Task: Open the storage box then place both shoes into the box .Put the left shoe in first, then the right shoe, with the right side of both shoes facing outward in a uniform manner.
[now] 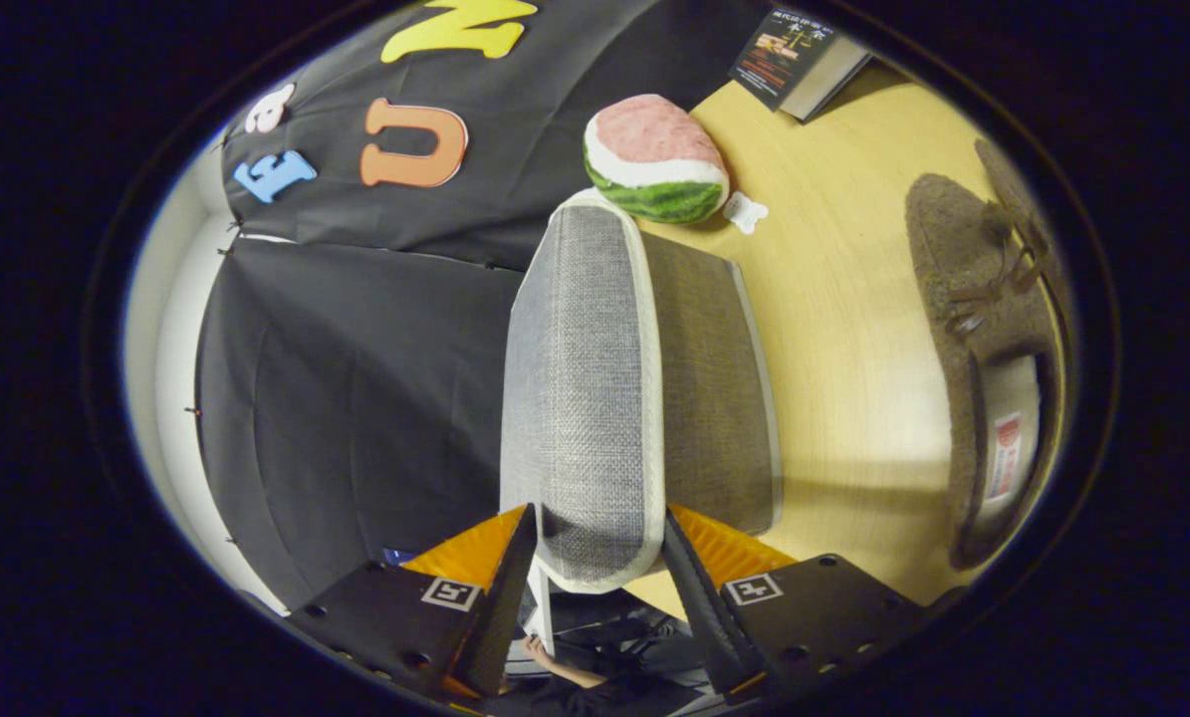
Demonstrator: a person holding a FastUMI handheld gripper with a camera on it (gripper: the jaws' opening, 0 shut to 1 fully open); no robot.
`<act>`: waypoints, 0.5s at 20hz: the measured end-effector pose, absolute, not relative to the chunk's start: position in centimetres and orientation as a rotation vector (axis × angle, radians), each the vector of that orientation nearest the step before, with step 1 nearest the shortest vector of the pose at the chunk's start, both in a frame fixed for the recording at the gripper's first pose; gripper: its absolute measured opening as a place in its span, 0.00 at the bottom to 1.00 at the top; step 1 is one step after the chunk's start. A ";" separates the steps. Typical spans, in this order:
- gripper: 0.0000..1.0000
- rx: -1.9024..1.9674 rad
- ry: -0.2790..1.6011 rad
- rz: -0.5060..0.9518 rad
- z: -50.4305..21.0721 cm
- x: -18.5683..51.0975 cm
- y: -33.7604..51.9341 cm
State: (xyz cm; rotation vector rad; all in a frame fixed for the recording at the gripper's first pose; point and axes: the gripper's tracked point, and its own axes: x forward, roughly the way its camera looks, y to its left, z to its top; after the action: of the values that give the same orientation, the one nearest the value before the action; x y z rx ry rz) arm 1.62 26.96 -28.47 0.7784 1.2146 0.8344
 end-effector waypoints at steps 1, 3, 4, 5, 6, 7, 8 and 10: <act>0.74 0.790 1.215 0.835 -27.9 1.5 26.6; 0.60 0.781 1.206 0.826 -27.0 1.2 26.2; 0.59 0.773 1.193 0.829 -26.6 1.1 26.3; 0.58 0.766 1.179 0.834 -25.8 1.0 26.2; 0.50 0.761 1.166 0.839 -25.2 0.9 26.3; 0.42 0.750 1.156 0.838 -24.6 0.8 26.4; 0.35 0.717 1.150 0.810 -24.6 1.4 26.0; 0.19 0.673 1.141 0.696 -25.9 2.3 25.5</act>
State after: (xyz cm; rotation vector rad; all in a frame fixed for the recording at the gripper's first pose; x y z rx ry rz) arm 2.30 25.55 -25.89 0.6732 1.1408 0.6956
